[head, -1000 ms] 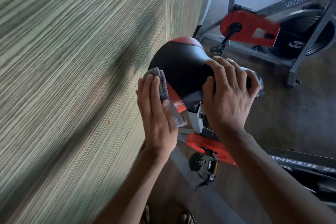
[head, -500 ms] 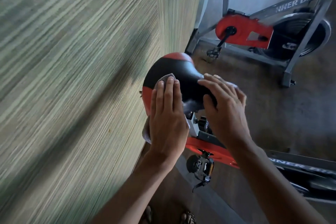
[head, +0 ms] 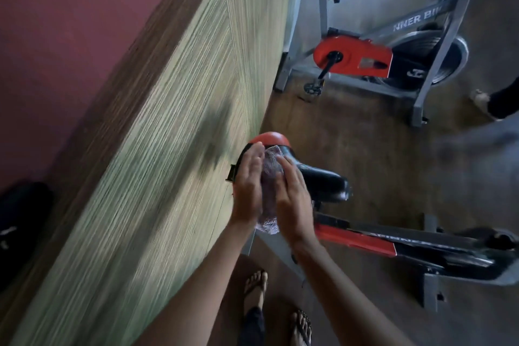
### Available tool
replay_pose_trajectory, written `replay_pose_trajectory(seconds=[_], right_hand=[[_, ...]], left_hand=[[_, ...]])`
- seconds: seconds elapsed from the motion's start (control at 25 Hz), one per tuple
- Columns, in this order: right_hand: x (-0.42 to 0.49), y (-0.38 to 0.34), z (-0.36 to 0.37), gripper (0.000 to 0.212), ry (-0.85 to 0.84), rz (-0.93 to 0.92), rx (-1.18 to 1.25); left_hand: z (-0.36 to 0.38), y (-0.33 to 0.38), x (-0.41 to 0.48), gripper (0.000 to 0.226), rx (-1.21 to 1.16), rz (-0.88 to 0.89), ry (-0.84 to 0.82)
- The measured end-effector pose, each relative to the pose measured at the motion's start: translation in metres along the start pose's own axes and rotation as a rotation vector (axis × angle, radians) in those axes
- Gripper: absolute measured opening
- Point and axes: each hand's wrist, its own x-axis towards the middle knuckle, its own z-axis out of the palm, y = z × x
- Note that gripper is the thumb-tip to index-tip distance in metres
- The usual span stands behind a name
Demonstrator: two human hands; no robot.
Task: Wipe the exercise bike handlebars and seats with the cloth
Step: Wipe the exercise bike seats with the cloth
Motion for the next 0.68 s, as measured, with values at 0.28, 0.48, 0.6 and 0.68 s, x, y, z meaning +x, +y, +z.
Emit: replay_pose_trajectory(seconds=[0.28, 0.48, 0.6, 0.68], right_hand=[[0.009, 0.022, 0.035, 0.053, 0.010, -0.124, -0.702], [0.023, 0.044, -0.027, 0.056, 0.014, -0.253, -0.876], [0.026, 0.046, -0.032, 0.042, 0.107, -0.163, -0.819], [0.024, 0.052, -0.030, 0.039, 0.100, -0.272, -0.833]], left_hand=[[-0.028, -0.023, -0.012, 0.041, 0.573, 0.250, 0.178], [-0.024, -0.049, -0.014, 0.048, 1.053, 0.424, -0.021], [-0.029, -0.057, -0.014, 0.054, 1.162, 0.477, -0.055], [-0.031, -0.060, -0.014, 0.054, 1.189, 0.489, -0.052]])
